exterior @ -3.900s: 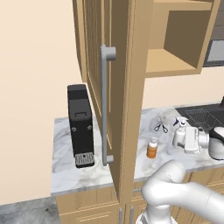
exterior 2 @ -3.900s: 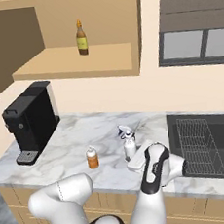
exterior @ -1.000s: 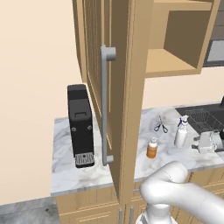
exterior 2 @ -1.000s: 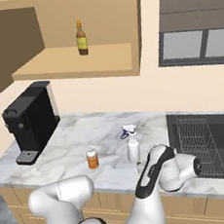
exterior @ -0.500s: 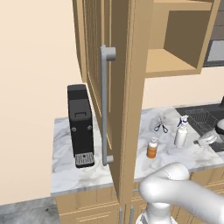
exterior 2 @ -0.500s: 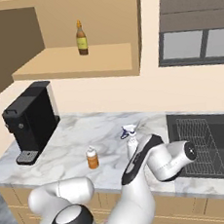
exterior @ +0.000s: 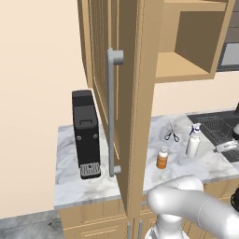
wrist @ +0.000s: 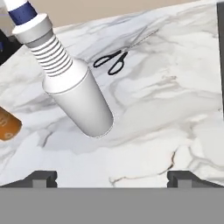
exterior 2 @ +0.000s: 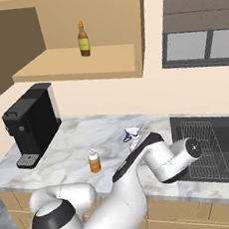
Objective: Pick the spray and soap dispenser from the cabinet and place them on the counter.
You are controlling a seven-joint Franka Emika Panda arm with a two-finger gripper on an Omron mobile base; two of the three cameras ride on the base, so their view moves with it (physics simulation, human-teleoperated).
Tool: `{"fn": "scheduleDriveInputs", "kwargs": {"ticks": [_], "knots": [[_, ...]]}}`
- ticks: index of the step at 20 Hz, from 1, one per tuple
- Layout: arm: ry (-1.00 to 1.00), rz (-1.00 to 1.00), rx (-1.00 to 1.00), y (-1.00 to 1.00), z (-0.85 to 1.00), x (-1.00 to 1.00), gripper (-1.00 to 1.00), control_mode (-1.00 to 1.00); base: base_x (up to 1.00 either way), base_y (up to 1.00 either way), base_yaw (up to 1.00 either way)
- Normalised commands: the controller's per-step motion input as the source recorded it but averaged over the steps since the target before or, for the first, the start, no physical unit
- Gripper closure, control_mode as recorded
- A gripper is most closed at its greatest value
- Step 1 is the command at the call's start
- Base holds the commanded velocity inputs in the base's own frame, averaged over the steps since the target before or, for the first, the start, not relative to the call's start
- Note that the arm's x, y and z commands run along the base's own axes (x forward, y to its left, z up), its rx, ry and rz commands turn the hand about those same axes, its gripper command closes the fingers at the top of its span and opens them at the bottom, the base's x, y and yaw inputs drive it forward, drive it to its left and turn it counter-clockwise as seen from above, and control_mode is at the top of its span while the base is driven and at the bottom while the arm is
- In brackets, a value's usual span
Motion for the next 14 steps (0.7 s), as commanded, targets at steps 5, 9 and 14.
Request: {"fn": "scheduleDriveInputs", "kwargs": {"ticks": [5,9,14], "knots": [[0.00,-0.07,-0.13,0.00,0.47,-0.27,-1.00,-1.00,0.00,0.00,0.00],[0.00,-0.03,-0.12,0.00,0.29,-0.32,-1.00,-1.00,0.00,0.00,0.00],[-0.01,-0.05,-0.11,0.13,0.32,-0.34,-1.00,-1.00,0.00,0.00,0.00]]}}
